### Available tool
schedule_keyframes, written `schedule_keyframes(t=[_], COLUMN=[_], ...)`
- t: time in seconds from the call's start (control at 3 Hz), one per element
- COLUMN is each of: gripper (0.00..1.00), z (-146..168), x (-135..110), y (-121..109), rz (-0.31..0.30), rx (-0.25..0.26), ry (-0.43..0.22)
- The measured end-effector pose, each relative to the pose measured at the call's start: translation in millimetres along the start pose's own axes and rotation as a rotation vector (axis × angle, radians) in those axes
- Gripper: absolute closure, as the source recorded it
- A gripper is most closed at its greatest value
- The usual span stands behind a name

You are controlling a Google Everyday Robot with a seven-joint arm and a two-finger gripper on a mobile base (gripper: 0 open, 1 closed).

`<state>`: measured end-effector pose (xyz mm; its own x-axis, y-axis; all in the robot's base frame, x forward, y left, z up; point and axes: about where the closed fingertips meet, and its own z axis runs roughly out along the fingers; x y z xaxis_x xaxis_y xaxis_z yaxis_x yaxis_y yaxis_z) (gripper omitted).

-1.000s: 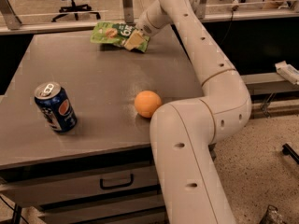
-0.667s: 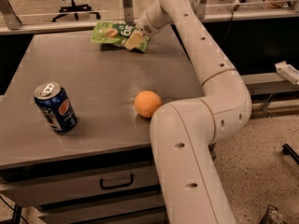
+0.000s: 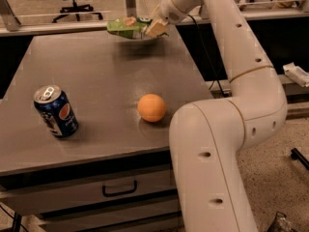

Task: Move green rice chip bag near orange

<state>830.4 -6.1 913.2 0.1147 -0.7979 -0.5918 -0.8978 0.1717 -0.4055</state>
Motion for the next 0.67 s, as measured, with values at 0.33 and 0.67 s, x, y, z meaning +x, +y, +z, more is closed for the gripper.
schedule_keyframes(t=[0.33,0.67], gripper=[1.00,1.00], z=[-52.1,-80.8], x=[-3.8,-11.2], y=[9.1,15.3], rz=[-0.120,-0.214], rx=[-0.017,-0.026], ry=[0.000,0.034])
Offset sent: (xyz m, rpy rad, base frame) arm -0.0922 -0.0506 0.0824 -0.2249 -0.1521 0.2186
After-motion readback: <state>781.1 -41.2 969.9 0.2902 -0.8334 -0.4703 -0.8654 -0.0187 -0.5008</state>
